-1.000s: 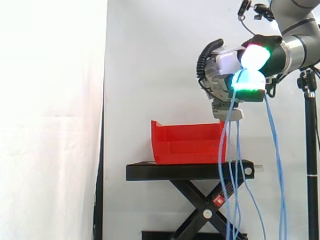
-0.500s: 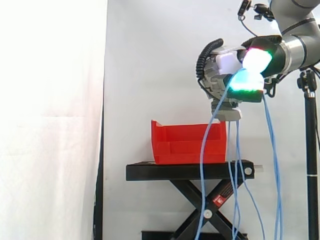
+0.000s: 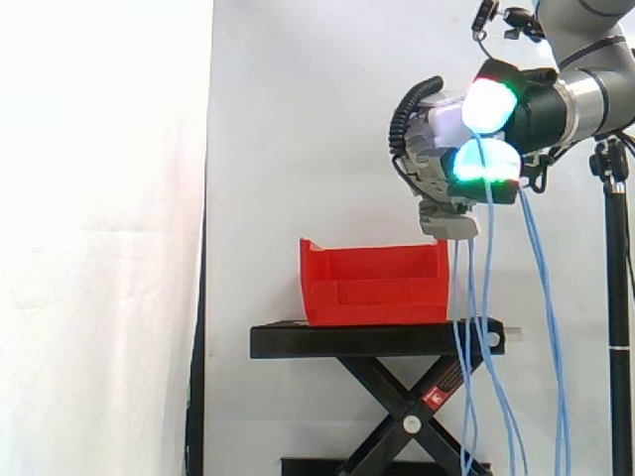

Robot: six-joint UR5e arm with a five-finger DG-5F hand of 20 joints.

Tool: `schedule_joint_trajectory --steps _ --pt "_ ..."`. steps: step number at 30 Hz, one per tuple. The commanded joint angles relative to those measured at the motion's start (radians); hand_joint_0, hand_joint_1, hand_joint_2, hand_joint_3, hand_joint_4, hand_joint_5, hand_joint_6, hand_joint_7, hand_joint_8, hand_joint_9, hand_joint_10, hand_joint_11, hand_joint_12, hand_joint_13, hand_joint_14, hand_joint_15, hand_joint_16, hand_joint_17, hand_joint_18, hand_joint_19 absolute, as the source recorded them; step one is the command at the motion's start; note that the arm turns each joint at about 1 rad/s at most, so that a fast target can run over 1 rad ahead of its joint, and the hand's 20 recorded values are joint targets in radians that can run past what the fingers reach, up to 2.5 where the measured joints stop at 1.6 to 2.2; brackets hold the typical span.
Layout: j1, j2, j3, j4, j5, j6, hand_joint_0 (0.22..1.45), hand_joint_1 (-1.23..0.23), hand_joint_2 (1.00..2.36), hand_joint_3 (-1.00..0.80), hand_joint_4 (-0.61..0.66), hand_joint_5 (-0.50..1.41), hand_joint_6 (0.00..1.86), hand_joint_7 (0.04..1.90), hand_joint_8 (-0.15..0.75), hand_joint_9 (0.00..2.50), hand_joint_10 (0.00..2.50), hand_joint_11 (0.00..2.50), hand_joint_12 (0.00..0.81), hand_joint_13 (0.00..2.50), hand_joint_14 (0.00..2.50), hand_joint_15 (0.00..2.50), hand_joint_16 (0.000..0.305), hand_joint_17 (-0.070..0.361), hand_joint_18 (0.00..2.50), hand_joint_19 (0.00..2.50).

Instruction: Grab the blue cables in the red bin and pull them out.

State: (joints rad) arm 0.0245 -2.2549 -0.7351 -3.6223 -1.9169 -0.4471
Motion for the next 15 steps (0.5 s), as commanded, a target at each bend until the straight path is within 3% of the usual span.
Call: schedule_joint_trajectory --steps 1,15 --pt "0.000 0.000 0.000 0.001 -0.001 0.000 0.71 -0.71 1.00 -1.00 0.32 0.92 0.28 0.69 0.314 1.35 0.02 1.53 0.368 1.43 0.91 1.22 0.051 0.116 0.86 0.99" --pt "0.000 0.000 0.000 -0.001 -0.001 0.000 0.66 -0.79 1.00 -1.00 0.34 0.99 0.41 0.65 0.322 1.44 0.02 1.55 0.387 1.50 0.83 1.27 0.055 0.123 0.95 0.96"
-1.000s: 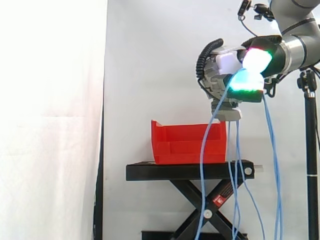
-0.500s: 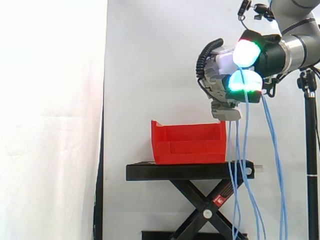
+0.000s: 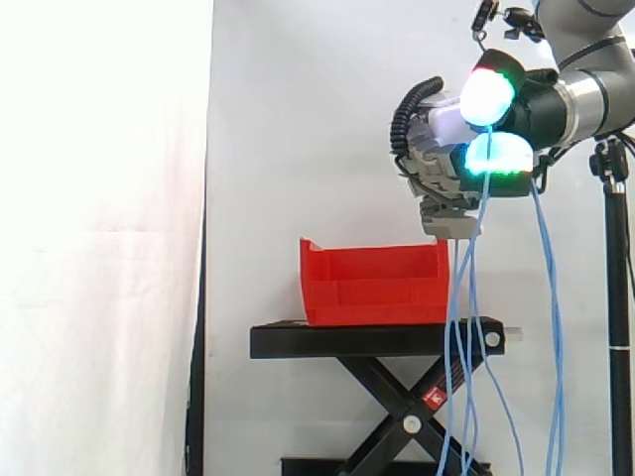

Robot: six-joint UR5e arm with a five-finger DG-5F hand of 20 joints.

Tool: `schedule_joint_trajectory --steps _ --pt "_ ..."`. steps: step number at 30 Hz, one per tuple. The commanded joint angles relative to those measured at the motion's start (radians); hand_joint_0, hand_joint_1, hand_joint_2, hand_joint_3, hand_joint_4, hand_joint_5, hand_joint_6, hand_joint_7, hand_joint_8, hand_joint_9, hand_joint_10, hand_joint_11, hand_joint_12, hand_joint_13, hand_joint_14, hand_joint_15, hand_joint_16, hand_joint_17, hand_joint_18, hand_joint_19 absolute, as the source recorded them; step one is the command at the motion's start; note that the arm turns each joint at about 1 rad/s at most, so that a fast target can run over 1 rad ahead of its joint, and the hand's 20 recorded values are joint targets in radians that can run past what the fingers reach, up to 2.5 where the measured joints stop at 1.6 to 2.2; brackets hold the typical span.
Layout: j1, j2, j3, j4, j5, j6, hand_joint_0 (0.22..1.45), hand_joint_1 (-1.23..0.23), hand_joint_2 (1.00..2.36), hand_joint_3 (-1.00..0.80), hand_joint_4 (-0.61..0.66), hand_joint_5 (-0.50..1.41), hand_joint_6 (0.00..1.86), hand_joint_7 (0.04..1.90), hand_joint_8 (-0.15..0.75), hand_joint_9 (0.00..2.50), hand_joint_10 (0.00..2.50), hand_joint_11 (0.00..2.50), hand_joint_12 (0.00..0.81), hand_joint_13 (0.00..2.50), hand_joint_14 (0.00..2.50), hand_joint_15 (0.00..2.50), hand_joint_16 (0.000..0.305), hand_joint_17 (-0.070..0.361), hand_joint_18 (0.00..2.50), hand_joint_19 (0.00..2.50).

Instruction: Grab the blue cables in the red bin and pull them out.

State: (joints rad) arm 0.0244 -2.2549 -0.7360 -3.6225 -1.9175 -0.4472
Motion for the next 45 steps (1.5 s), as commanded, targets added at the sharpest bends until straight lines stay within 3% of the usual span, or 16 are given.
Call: schedule_joint_trajectory --steps 1,13,45 --pt "-0.001 0.000 0.000 0.001 0.002 0.000 0.67 -0.81 1.00 -1.00 0.33 1.00 0.42 0.65 0.323 1.44 0.02 1.56 0.385 1.51 0.82 1.27 0.054 0.121 0.95 0.96" --pt "0.000 0.000 0.000 0.001 0.000 0.000 0.84 -0.93 1.00 -1.00 0.28 0.97 0.41 0.69 0.269 1.42 0.02 1.59 0.330 1.49 0.71 1.39 0.045 0.101 0.89 1.01" --pt "0.000 0.000 0.000 -0.001 0.000 0.000 0.86 -1.00 1.00 -1.00 0.28 0.91 0.43 0.66 0.268 1.34 0.02 1.56 0.326 1.44 0.75 1.35 0.044 0.099 0.84 1.04"
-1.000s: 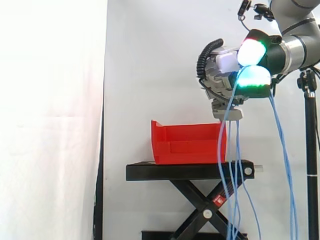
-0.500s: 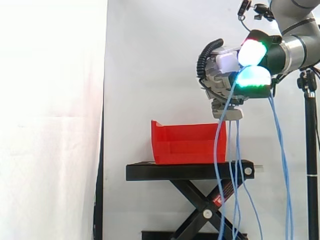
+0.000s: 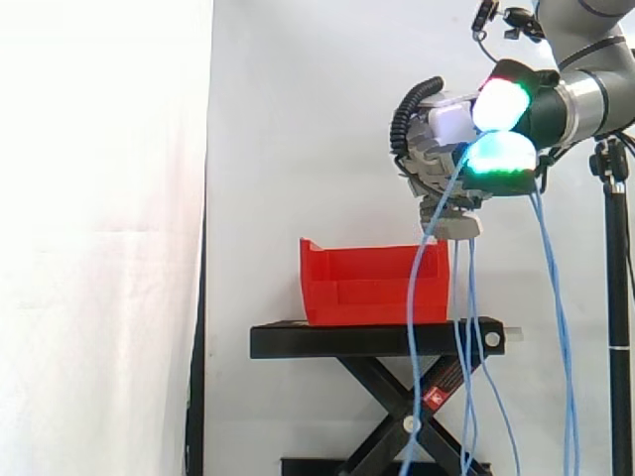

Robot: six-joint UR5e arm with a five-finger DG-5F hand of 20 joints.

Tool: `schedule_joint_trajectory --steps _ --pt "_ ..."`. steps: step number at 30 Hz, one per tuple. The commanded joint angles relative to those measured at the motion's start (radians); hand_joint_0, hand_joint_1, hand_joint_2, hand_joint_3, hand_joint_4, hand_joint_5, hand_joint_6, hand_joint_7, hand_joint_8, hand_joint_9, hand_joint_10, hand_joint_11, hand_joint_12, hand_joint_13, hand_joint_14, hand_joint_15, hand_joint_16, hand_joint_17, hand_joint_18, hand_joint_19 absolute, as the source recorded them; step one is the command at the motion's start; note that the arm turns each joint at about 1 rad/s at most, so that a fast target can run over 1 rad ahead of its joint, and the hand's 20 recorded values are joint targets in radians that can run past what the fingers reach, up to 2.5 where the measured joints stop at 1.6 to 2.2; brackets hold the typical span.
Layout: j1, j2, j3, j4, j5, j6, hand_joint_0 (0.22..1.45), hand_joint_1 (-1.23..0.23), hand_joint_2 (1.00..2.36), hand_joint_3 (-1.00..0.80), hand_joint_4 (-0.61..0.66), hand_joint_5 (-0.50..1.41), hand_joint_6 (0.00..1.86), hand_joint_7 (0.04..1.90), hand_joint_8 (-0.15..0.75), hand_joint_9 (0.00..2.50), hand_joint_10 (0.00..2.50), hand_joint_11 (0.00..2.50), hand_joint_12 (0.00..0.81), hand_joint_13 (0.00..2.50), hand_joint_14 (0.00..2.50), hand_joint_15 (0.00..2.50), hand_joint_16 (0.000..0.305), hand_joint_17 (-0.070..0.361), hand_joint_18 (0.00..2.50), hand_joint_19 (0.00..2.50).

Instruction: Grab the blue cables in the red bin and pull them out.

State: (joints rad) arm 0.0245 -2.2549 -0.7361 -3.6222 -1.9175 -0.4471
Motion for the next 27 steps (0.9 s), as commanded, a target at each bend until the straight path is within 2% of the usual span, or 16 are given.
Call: schedule_joint_trajectory --steps 1,8,24,27 --pt "0.000 0.000 0.000 0.001 0.000 0.000 0.87 -1.01 1.00 -1.00 0.28 0.90 0.44 0.65 0.273 1.34 0.02 1.57 0.326 1.44 0.75 1.37 0.044 0.098 0.84 1.05" --pt "0.000 0.000 0.001 0.001 0.000 0.000 0.91 -1.02 1.00 -1.00 0.28 0.86 0.55 0.59 0.270 1.32 0.02 1.57 0.319 1.44 0.76 1.35 0.044 0.099 0.84 1.04" --pt "0.000 0.000 0.001 -0.001 0.002 0.000 0.97 -1.03 1.00 -1.00 0.26 0.82 0.68 0.55 0.271 1.32 0.02 1.56 0.314 1.43 0.77 1.35 0.043 0.097 0.84 1.05" --pt "-0.002 0.000 0.004 -0.001 0.002 0.000 0.97 -1.03 1.00 -0.99 0.26 0.79 0.82 0.47 0.265 1.32 0.02 1.56 0.314 1.43 0.77 1.35 0.044 0.098 0.84 1.04"
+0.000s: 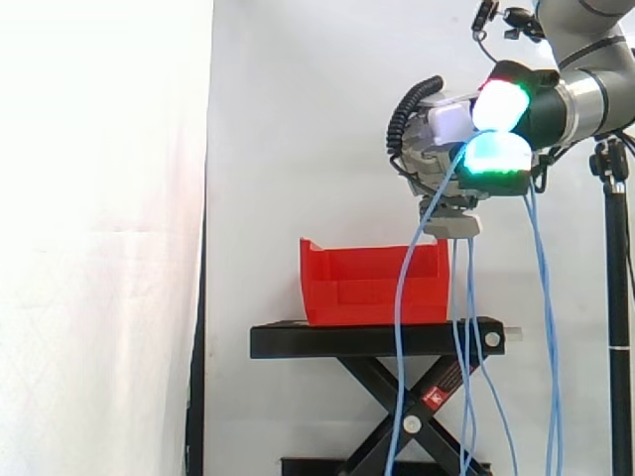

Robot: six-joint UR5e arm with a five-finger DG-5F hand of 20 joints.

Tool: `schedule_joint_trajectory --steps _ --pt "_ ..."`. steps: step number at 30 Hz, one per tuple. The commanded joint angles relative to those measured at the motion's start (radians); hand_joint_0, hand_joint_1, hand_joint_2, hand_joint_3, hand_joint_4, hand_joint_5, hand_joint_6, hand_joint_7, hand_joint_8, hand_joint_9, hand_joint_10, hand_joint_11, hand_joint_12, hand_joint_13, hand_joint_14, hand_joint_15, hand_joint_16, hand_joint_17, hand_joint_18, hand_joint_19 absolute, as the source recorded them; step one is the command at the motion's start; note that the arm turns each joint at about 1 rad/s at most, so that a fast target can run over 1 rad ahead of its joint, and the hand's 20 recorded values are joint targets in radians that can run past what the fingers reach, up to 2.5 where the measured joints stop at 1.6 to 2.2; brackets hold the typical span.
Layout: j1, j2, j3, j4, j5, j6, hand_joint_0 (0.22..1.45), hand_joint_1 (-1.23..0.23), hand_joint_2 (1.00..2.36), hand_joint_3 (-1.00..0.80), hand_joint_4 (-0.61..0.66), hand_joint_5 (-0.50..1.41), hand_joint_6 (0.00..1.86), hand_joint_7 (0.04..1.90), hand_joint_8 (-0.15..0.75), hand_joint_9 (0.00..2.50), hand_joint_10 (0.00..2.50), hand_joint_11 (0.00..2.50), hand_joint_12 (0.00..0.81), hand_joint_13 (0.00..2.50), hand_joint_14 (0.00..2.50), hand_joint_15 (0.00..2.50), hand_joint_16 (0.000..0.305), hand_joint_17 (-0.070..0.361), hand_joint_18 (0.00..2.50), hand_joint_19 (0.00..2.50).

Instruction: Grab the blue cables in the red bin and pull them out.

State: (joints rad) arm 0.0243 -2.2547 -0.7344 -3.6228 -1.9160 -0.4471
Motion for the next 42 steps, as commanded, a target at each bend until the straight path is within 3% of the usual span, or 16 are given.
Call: schedule_joint_trajectory --steps 1,11,21,27,30,32,36,40,42 --pt "0.000 0.000 0.004 -0.002 0.000 0.000 0.97 -1.03 1.00 -0.97 0.26 0.78 0.85 0.46 0.272 1.32 0.01 1.56 0.317 1.43 0.77 1.35 0.043 0.098 0.84 1.04" --pt "0.000 0.001 0.032 -0.011 0.000 0.011 0.99 -1.01 1.01 -0.70 0.23 0.64 1.31 0.28 0.270 1.33 0.01 1.62 0.319 1.44 0.76 1.34 0.044 0.100 0.86 1.02" --pt "0.003 0.017 0.027 -0.016 0.002 0.086 1.00 -1.00 1.02 -0.59 0.23 0.60 1.46 0.21 0.282 1.34 0.00 1.71 0.322 1.43 0.78 1.34 0.044 0.100 0.88 1.02" --pt "0.002 0.015 0.027 -0.011 0.002 0.123 1.01 -0.99 1.02 -0.60 0.23 0.58 1.50 0.19 0.290 1.30 0.18 1.65 0.319 1.42 0.89 1.30 0.044 0.100 0.94 1.03" --pt "0.000 0.015 0.024 -0.010 0.005 0.132 1.02 -0.99 1.01 -0.60 0.24 0.57 1.51 0.19 0.293 1.29 0.23 1.61 0.328 1.42 1.03 1.26 0.044 0.098 1.00 1.06" --pt "-0.001 0.015 0.020 -0.010 0.003 0.141 1.03 -0.99 1.01 -0.61 0.24 0.57 1.51 0.19 0.301 1.28 0.29 1.58 0.326 1.39 1.28 1.16 0.043 0.096 1.05 1.12" --pt "-0.003 0.015 -0.020 0.019 0.002 0.196 1.03 -0.99 1.01 -0.60 0.24 0.57 1.51 0.18 0.295 1.26 0.40 1.56 0.328 1.36 1.50 1.12 0.041 0.093 1.10 1.19" --pt "-0.003 0.015 -0.056 0.088 0.000 0.227 1.03 -0.98 1.01 -0.62 0.25 0.57 1.51 0.17 0.298 1.21 0.76 1.43 0.326 1.27 2.09 0.91 0.040 0.090 1.22 1.27" --pt "-0.003 0.015 -0.062 0.095 0.000 0.229 1.03 -0.98 1.01 -0.62 0.25 0.56 1.51 0.17 0.292 1.20 0.90 1.37 0.328 1.24 2.30 0.84 0.039 0.088 1.26 1.35"
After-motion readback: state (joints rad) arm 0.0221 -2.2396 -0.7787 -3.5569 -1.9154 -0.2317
